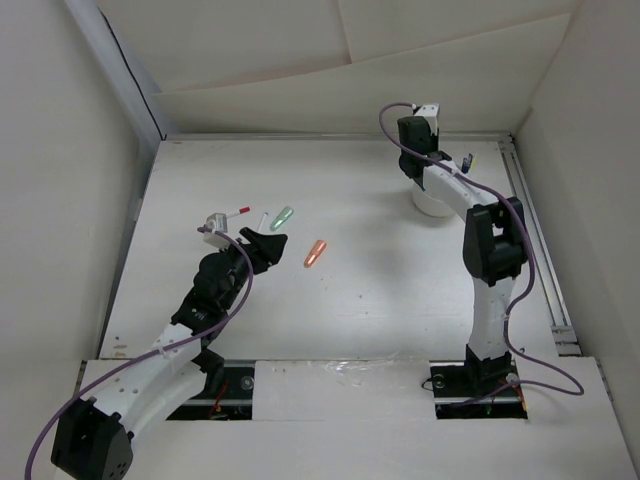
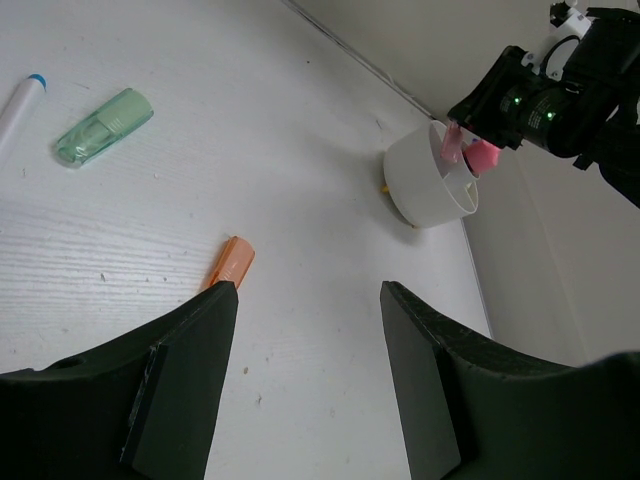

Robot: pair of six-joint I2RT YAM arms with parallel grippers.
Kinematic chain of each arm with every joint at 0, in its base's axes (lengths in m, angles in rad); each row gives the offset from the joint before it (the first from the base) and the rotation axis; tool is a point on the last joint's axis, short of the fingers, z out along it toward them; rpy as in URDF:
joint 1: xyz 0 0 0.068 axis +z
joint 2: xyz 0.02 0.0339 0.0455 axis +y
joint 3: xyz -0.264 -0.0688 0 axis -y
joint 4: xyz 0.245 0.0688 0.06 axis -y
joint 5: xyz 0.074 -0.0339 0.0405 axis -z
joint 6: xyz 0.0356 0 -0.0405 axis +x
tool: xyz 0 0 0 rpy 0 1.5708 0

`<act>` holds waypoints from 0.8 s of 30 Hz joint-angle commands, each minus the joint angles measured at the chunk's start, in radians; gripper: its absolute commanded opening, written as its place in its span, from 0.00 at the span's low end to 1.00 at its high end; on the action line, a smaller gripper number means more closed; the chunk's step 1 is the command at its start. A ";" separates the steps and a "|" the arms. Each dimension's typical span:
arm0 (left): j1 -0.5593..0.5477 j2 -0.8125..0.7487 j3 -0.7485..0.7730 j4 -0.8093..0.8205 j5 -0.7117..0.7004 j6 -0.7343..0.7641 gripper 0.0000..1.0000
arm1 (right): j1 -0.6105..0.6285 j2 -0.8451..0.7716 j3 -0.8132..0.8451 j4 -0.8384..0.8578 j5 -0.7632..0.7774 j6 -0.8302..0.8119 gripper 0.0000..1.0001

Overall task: Sort the stationery into containers
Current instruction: Place the stationery into the container

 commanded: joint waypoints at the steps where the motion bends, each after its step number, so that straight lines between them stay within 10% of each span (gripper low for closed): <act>1: 0.004 -0.011 0.017 0.044 0.009 -0.005 0.56 | 0.008 -0.005 -0.007 0.035 0.061 -0.008 0.13; 24: 0.004 -0.020 0.017 0.044 0.009 -0.005 0.56 | 0.017 -0.033 -0.016 0.026 0.052 0.010 0.45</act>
